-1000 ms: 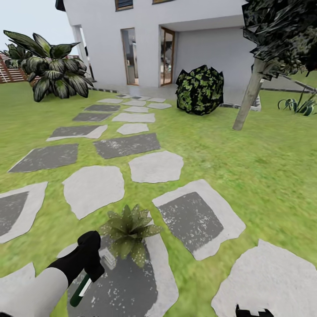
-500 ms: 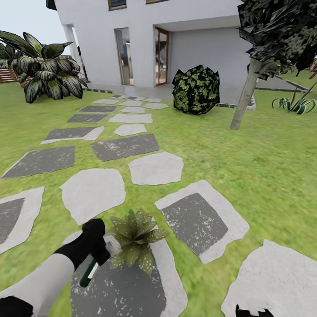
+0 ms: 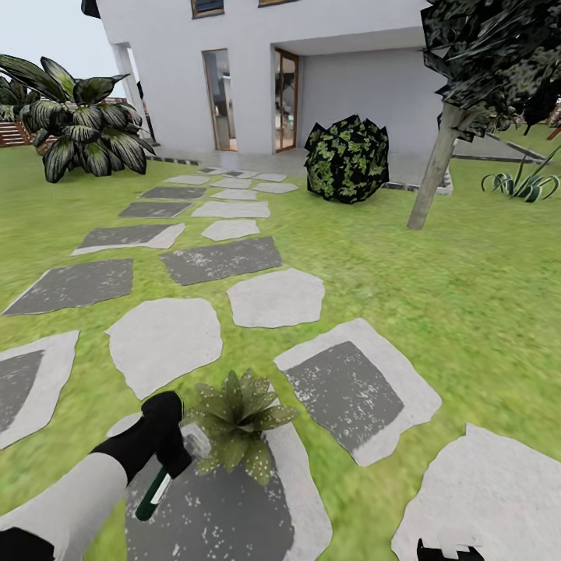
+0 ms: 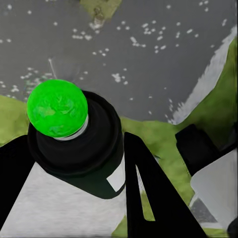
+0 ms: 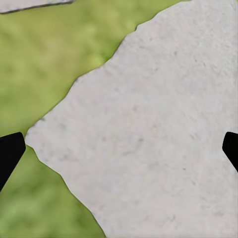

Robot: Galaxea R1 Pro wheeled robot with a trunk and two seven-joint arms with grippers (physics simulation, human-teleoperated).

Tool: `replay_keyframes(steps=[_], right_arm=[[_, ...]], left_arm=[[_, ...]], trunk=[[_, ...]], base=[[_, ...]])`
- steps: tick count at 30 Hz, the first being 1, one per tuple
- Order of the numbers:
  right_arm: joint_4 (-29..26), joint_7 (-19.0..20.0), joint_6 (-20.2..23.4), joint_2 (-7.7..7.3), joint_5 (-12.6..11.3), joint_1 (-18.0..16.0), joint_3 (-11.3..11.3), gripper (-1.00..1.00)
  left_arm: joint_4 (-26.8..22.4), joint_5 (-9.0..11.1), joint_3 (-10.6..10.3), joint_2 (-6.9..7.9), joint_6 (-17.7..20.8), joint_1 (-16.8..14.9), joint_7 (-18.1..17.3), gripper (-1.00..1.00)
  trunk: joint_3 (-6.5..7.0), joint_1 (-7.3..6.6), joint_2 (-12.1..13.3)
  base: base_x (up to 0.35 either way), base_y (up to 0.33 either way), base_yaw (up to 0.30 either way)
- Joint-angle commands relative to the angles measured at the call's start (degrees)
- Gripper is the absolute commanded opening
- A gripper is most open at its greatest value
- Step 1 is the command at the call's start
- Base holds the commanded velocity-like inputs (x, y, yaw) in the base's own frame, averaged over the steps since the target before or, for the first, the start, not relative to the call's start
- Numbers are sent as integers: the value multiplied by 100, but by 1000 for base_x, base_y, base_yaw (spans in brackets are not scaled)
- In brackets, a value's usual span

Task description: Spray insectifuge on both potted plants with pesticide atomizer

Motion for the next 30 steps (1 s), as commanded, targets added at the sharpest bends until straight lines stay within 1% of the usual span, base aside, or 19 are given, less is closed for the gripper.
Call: replay_keyframes(steps=[1, 2, 3, 5, 7, 10, 13, 17, 20, 30], right_arm=[[8, -21, -20, 0, 60, -5, -43, 100], [6, -21, -20, 0, 58, -5, -44, 100], [7, -21, -20, 0, 59, -5, -44, 100], [11, -21, -20, 0, 60, -5, -44, 100], [9, -21, -15, 0, 60, -5, -44, 100], [12, -21, -12, 0, 60, -5, -43, 100], [10, -21, -11, 0, 60, -5, -43, 100], [8, -21, -11, 0, 60, -5, -43, 100], [10, -21, -11, 0, 60, -5, -43, 100], [15, -21, -13, 0, 67, -5, -33, 100]], left_arm=[[-10, -50, -21, 45, 19, -1, -143, -100], [-10, -55, -23, 110, 5, 1, -223, -100], [-10, -56, -19, 216, -3, 1, -274, -100], [-10, -54, -8, 368, 5, -42, -311, -100], [-37, -55, 8, 412, 26, -69, -326, -100], [-67, -56, -13, 389, 55, -243, -394, -100], [-77, -66, -24, 376, 60, -323, -438, -100], [-80, -84, -27, 416, 62, -295, -439, -100], [-74, -84, -19, 470, 58, -255, -415, -100], [-16, -72, 42, 546, 9, -236, -378, -100]], trunk=[[-5, -1, -2], [-5, -1, -2], [-5, -1, -2], [-5, -1, -2], [-5, -1, -2], [-5, -1, -2], [-5, -1, -2], [-5, -1, -2], [-5, -1, -2], [-5, -1, -2]], base=[[0, 0, 0], [0, 0, 0], [0, 0, 0], [0, 0, 0], [0, 0, 0], [7, 4, 0], [134, 120, 0], [220, 213, 0], [96, 136, 0], [7, 10, 0]])
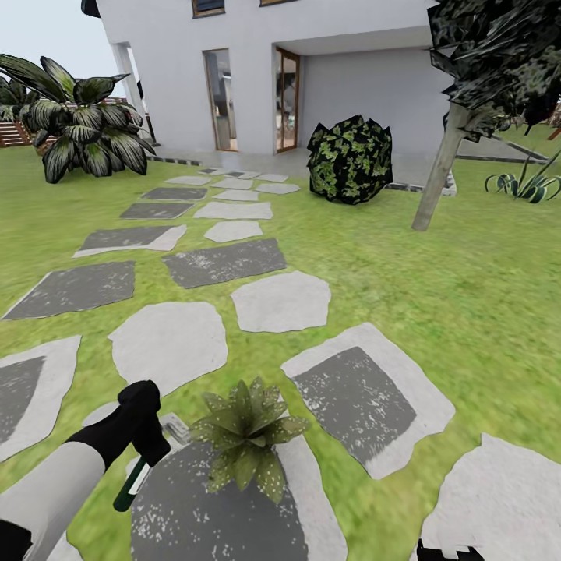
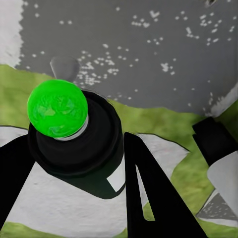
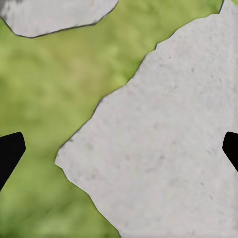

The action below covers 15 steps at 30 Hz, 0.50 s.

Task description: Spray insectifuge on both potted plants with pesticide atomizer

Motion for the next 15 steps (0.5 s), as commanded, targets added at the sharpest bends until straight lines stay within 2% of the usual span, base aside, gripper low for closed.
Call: replay_keyframes(steps=[1, 5, 15], right_arm=[[13, -17, -19, 1, 63, -5, -41, 100], [10, -5, -24, 14, 78, -5, -36, 100], [8, 22, -27, 26, 89, -5, -36, 100]], left_arm=[[-7, -48, -24, 5, 21, 2, -55, -100], [-3, 0, -25, -7, 5, 8, -16, -100], [-2, 219, -16, -31, -102, 25, -5, -100]], trunk=[[-5, -1, -2], [-5, -1, -2], [-5, -1, -2]], base=[[0, 0, 0], [-125, 0, 0], [-326, 0, 0]])
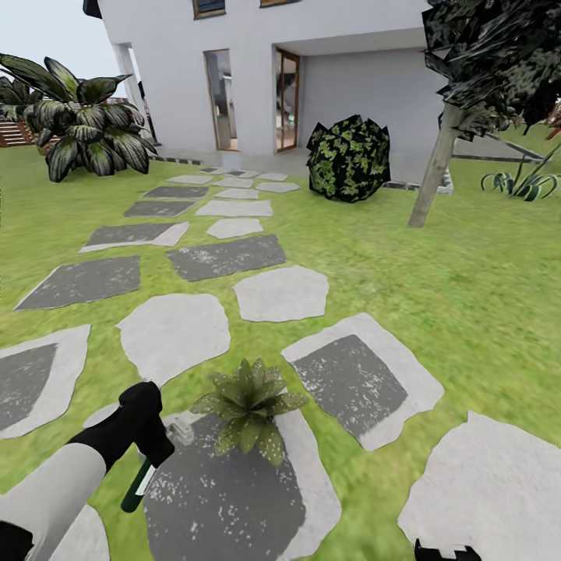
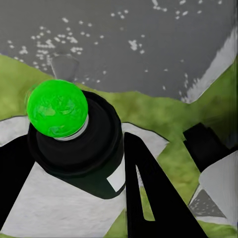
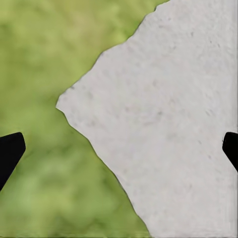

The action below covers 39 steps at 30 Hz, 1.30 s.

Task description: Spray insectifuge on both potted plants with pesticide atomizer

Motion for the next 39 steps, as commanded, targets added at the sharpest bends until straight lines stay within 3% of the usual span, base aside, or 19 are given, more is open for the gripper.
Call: replay_keyframes(steps=[1, 7, 9, 10, 11, 14, 15, 17, 20, 21, 23, 27, 30, 32, 36, 39], right_arm=[[9, -21, -20, 0, 60, -5, -43, 100], [21, -13, -20, 19, 65, -5, -34, 100], [23, -12, -20, 20, 68, -5, -29, 100], [21, -12, -20, 14, 68, -5, -27, 100], [20, -12, -20, 7, 69, -5, -27, 100], [8, -9, -20, -10, 63, -5, -23, 100], [5, -3, -20, -10, 67, -5, -11, 100], [-9, 117, -20, -6, 178, -5, 182, 100], [-437, 914, -20, 6, 424, -5, 632, 100], [-637, 1151, -20, 10, 445, -5, 671, 100], [-1164, 2021, -20, 20, 478, -7, 727, 100], [-1921, 3356, -3, 29, 548, -13, 756, 100], [-2455, 4416, 11, 49, 768, -23, 763, 100], [-2685, 4895, 13, 79, 883, -28, 764, 100], [-3189, 5615, 29, 353, 1000, -35, 772, 100], [-3305, 5828, 35, 479, 1007, -36, 1100, 100]], left_arm=[[-18, -49, -21, 1, 24, -5, -57, -100], [-87, -41, 11, -7, 10, -4, 15, -100], [-88, -20, 4, -39, -140, -3, 305, -100], [-67, 49, 11, -85, -443, -3, 557, -100], [-40, 174, 43, -134, -708, -3, 732, -100], [236, 1270, 309, -243, -1892, 177, 1580, -100], [296, 1496, 334, -248, -2169, 252, 1760, -100], [422, 1857, 363, -255, -3053, 478, 2044, -100], [818, 2026, 376, -268, -4290, 724, 2160, -100], [943, 2034, 376, -271, -4465, 741, 2157, -100], [1239, 2042, 371, -274, -4852, 763, 2145, -100], [1366, 2052, 371, -275, -5331, 769, 1972, -100], [1363, 2057, 376, -279, -5468, 765, 1134, -100], [1323, 2060, 377, -290, -5482, 760, 768, -100], [1291, 2054, 370, -380, -5465, 733, 305, -100], [1297, 2048, 369, -476, -5432, 728, 52, -100]], trunk=[[-5, -5, -2], [-13, -5, -2], [-17, -5, -2], [-18, -5, -2], [-18, -5, -2], [-19, -5, -2], [-19, -5, -2], [-19, -5, -2], [-19, -5, -2], [-19, -5, -2], [-19, -5, -2], [-19, -5, -2], [-19, -5, -2], [-19, -5, -2], [-19, -5, -2], [-19, -5, -2]], base=[[-337, 0, 0], [-337, 0, 152], [-293, -52, 170], [-133, -29, 70], [-85, -19, 45], [-26, -6, 13], [-7, -2, 4], [-4, -1, 2], [0, 0, 0], [0, 0, 0], [0, 0, 0], [0, 0, 0], [0, 0, 0], [0, 0, 0], [0, 0, 0], [0, 0, 0]])
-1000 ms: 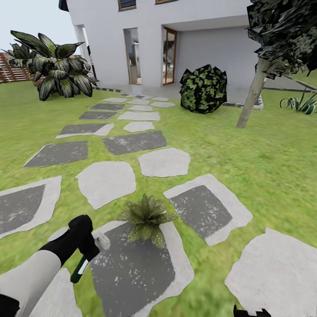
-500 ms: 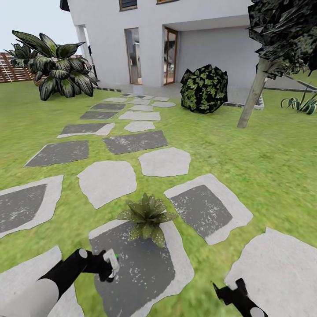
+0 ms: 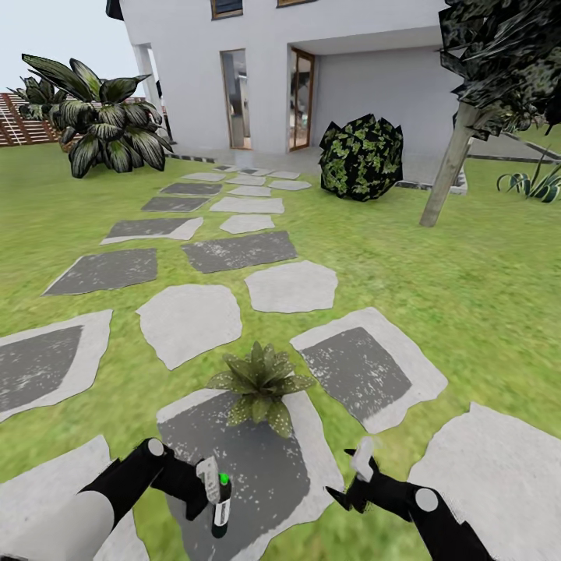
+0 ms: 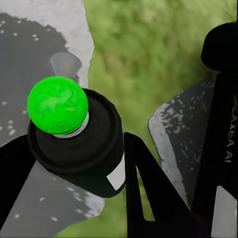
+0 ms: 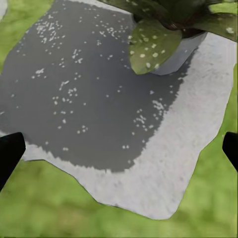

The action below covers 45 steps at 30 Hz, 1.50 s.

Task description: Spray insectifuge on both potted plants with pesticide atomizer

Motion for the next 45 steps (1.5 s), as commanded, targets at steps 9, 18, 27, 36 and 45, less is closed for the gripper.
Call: replay_keyframes(steps=[9, 18, 27, 36, 45], right_arm=[[-7, -16, -15, 298, 44, -13, -51, 100], [-7, -20, -2, 404, 38, -16, -60, 100], [9, -13, 4, 411, 38, -16, 189, 100], [-1, 0, 7, 518, 23, -16, 941, 100], [-29, 388, 10, 612, 21, -16, 955, 100]], left_arm=[[-81, 154, 43, -149, 72, 293, -4, -100], [-148, 371, 44, -236, 79, 359, 292, -100], [-187, 160, -95, -231, -96, 366, 591, -100], [-89, -33, -274, -193, -1098, 375, 1107, -100], [-66, -33, -590, -200, -1207, 375, 1106, -100]], trunk=[[-5, -1, -2], [-5, -1, -2], [-5, -1, -2], [-5, -1, -2], [-5, -1, -2]], base=[[0, 0, 0], [0, 0, 0], [0, 0, 0], [0, 0, 0], [0, 0, 0]])
